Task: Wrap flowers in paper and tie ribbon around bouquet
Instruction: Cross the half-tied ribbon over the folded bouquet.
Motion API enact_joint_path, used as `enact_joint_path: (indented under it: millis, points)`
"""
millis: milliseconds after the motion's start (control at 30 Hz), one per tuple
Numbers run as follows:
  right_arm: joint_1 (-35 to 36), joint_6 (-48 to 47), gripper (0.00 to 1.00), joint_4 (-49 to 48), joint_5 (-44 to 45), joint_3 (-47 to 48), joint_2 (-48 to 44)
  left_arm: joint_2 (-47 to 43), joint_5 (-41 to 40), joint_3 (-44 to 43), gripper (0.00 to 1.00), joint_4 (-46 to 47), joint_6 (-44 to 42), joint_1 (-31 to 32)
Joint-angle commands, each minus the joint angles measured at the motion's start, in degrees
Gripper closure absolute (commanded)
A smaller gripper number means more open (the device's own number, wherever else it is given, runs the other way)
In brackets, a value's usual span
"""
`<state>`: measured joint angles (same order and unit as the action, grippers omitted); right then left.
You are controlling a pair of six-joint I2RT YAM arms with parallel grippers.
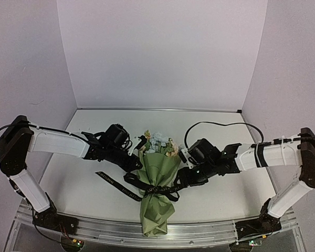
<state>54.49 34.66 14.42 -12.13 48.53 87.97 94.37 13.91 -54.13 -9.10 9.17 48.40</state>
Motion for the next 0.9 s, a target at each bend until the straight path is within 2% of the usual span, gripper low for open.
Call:
enact_joint_path:
  millis: [0,233,367,533,700,867]
  points:
    - [-0.03,-0.2,0.46,2.66,-10.38,6.22,3.76,-1.63,1.28,-0.67,1.0,0.33,-0.42,-0.24]
    - [0.01,-1.49,0.49,3.4,-20.32,7.81,4.87,-1.77,1.22,-0.47,1.0,0.42,-0.38,-0.24]
    - [0.02,-3.48,0.5,7.88,-24.42,9.66,5.32,-1.52,1.37,-0.6,1.0,0.4,-0.38,-0.24]
    - [0.04,-5.48,0.51,12.2,-25.22,10.97,6.26,-1.47,1.28,-0.73,1.0,0.38,-0.29,-0.24]
    - [-0.3,-7.14,0.54,12.7,-21.11,9.89,6.56,-1.45,1.38,-0.92,1.0,0.16,-0.29,-0.27]
    - [-1.45,-8.05,0.54,12.22,-21.54,8.85,4.76,-1.78,1.29,-0.71,1.0,-0.09,-0.38,-0.33]
